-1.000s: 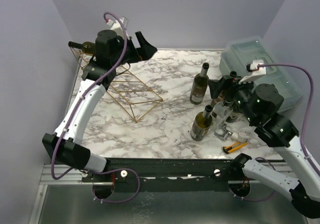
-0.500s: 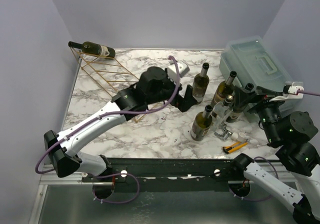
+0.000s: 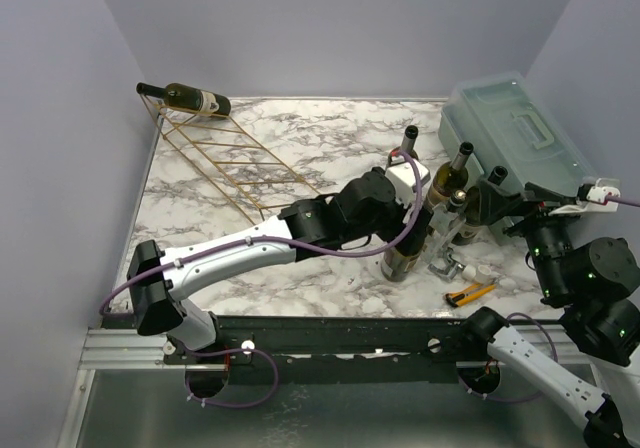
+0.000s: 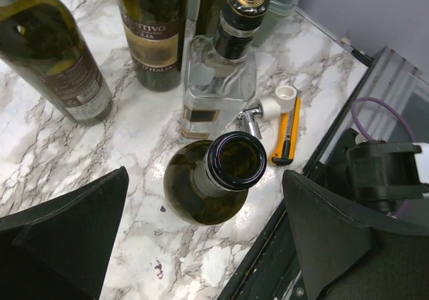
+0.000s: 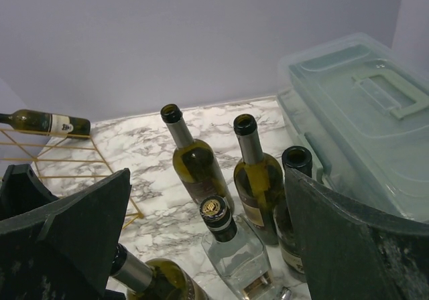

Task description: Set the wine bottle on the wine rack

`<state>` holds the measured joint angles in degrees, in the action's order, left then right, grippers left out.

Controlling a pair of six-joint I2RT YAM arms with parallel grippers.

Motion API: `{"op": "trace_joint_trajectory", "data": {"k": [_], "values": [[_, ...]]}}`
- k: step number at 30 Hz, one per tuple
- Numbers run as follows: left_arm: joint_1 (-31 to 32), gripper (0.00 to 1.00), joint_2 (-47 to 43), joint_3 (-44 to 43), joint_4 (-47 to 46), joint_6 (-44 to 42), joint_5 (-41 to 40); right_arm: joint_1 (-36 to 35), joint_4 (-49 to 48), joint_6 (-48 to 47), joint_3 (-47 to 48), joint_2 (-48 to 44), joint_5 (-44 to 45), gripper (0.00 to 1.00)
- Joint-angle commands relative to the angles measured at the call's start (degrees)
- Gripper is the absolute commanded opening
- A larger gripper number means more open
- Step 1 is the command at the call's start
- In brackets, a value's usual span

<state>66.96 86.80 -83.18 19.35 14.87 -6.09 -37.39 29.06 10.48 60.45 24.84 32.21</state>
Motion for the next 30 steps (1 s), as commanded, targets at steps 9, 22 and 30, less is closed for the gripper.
{"op": "trace_joint_trajectory", "data": {"k": [9,22,30], "values": [[1.9,0.99,4.0,-4.0,0.7,5.9,-13.2,0.2,3.8,0.5,-0.2,-2.7,1.6,1.0],[4.9,0.85,9.0,-8.9,5.0,7.4,-20.1,0.3,5.6,2.1,-0.1,-3.3,0.8,1.0],[7.6,0.77,11.7,-12.5,8.5,5.1,-25.7,0.3,6.0,2.3,-0.2,-3.4,0.8,1.0]]}}
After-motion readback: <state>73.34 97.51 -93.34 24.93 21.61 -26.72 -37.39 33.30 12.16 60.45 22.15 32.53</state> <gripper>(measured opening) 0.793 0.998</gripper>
